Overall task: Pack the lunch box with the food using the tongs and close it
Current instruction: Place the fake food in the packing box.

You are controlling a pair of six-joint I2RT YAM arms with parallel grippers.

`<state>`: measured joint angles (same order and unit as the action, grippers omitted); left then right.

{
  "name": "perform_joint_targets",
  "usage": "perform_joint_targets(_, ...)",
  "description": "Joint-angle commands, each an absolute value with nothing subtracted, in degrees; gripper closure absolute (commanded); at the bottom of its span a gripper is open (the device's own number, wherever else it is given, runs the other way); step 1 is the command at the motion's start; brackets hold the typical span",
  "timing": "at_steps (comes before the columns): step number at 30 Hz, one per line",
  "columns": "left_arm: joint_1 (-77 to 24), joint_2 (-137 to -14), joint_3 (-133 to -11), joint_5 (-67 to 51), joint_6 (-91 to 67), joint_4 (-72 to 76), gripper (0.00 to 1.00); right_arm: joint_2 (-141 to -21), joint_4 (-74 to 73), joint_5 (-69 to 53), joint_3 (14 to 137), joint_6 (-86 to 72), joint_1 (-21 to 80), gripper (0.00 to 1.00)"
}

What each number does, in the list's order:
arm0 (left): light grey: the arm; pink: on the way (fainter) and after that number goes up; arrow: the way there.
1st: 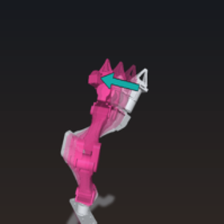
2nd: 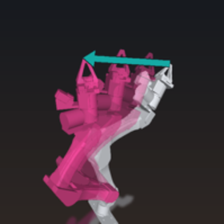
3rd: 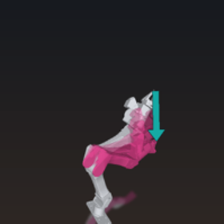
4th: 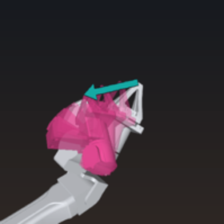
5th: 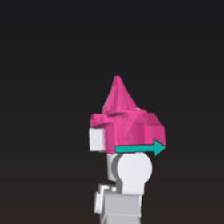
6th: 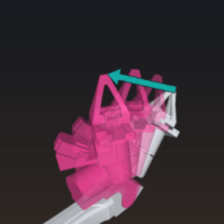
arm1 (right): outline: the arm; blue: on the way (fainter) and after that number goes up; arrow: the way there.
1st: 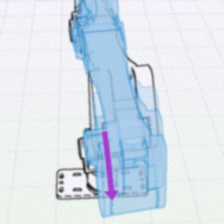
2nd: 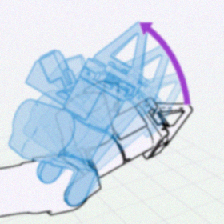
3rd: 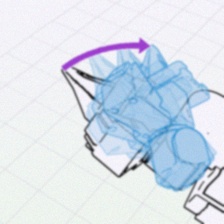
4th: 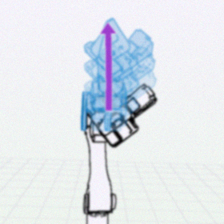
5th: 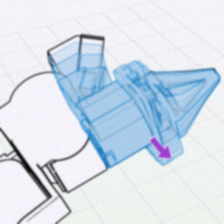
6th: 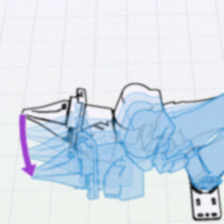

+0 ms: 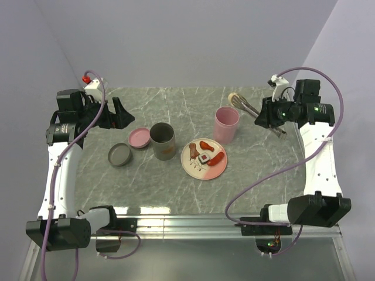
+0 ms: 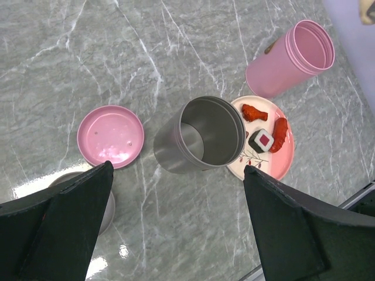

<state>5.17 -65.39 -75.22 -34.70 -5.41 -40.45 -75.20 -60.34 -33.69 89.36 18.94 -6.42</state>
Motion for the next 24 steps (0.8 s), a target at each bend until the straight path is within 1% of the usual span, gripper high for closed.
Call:
perform_joint_targets(1,5.27,-63.46,-75.06,-35.77,-5.36,-38.32,0.01,-76.03,-62.14,-34.01,91.15,19.16,-6.77,0.62)
perform_joint_targets(10,5.27,-63.11,-73.83,-35.86,-5.36,-37.88,0.01,-79.72,-63.81,-33.49,88.16,21.71,-6.68,0.61)
perform_joint_targets(16,5.27,-62.93,-73.39,-35.86,-5.36,-37.71,0.01,-80.24,-62.58,-32.87,86.92,21.71,-6.68,0.59)
perform_joint_targets(18,5.27,-62.93,-73.48,-35.77,-5.36,-37.79,0.01,-80.85,-63.1,-32.87,87.18,21.97,-6.59,0.55)
perform_joint_targets(19,5.27,-63.02,-73.48,-35.68,-5.27,-37.79,0.01,-81.03,-63.37,-32.87,87.54,22.06,-6.59,0.51)
perform_joint_targets(22,5.27,-63.11,-73.21,-35.86,-5.45,-37.62,0.01,-81.21,-63.54,-33.05,87.8,22.32,-6.33,0.43)
perform_joint_targets(24,5.27,-63.19,-73.21,-35.86,-5.62,-37.53,0.0,-81.21,-63.37,-32.96,87.8,22.24,-6.07,0.42)
